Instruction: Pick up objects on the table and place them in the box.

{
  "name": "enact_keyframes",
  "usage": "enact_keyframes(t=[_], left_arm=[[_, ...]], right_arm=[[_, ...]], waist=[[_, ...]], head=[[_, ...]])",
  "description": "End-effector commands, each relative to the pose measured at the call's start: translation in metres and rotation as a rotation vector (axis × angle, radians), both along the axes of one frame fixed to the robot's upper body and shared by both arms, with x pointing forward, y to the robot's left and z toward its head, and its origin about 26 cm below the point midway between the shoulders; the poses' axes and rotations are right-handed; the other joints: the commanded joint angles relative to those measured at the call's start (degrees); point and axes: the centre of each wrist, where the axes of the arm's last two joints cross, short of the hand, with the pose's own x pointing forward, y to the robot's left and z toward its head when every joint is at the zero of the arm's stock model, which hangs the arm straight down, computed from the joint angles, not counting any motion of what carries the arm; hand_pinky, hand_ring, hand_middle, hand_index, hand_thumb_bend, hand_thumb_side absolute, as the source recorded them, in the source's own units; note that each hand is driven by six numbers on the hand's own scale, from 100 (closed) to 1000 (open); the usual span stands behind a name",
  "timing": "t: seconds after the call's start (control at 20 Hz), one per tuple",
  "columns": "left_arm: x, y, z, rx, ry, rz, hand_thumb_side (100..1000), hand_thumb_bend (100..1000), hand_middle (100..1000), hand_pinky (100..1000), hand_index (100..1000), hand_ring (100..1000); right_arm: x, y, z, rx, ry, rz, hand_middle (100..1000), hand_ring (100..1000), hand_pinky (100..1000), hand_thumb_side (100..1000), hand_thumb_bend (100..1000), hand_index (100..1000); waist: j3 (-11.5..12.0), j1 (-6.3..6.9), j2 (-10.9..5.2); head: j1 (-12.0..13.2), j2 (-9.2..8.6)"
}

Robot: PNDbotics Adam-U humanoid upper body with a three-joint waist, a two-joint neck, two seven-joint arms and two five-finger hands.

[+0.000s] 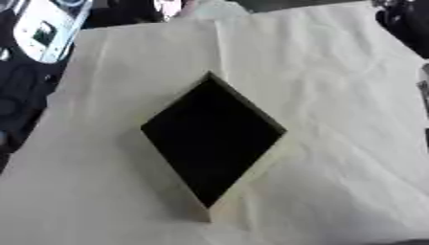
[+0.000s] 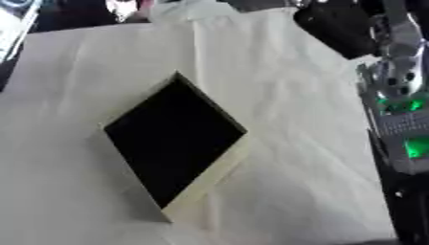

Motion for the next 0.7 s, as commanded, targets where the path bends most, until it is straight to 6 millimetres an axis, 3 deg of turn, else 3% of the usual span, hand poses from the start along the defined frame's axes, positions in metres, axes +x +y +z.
enact_keyframes(t=[0.05, 0.3, 0.7], left_arm=[[-0.030, -0.007, 0.006, 0.008, -0.055, -0.064, 290, 100, 604, 444, 671, 604], [-0.045, -0.013, -0.018, 0.057, 0.008, -0.093, 296, 100, 602, 439, 668, 602], [-0.042, -0.013, -0.055, 0.124, 0.115, -0.092, 356, 100, 597, 431, 660, 594]], right_arm=[[-0.004, -0.001, 0.007, 0.008, -0.034, -0.007, 680, 785, 812, 672, 100, 845], [-0.004, -0.001, 0.007, 0.009, -0.032, -0.002, 680, 784, 812, 673, 100, 845], [-0.005, 0.000, 0.008, 0.013, -0.038, 0.006, 679, 784, 811, 673, 100, 844]], waist=[[0.23, -0.16, -1.36], [0.24, -0.20, -0.88], [-0.18, -0.29, -0.14]], head=[[-0.39, 0.65], [-0.38, 0.62], [-0.28, 0.35]])
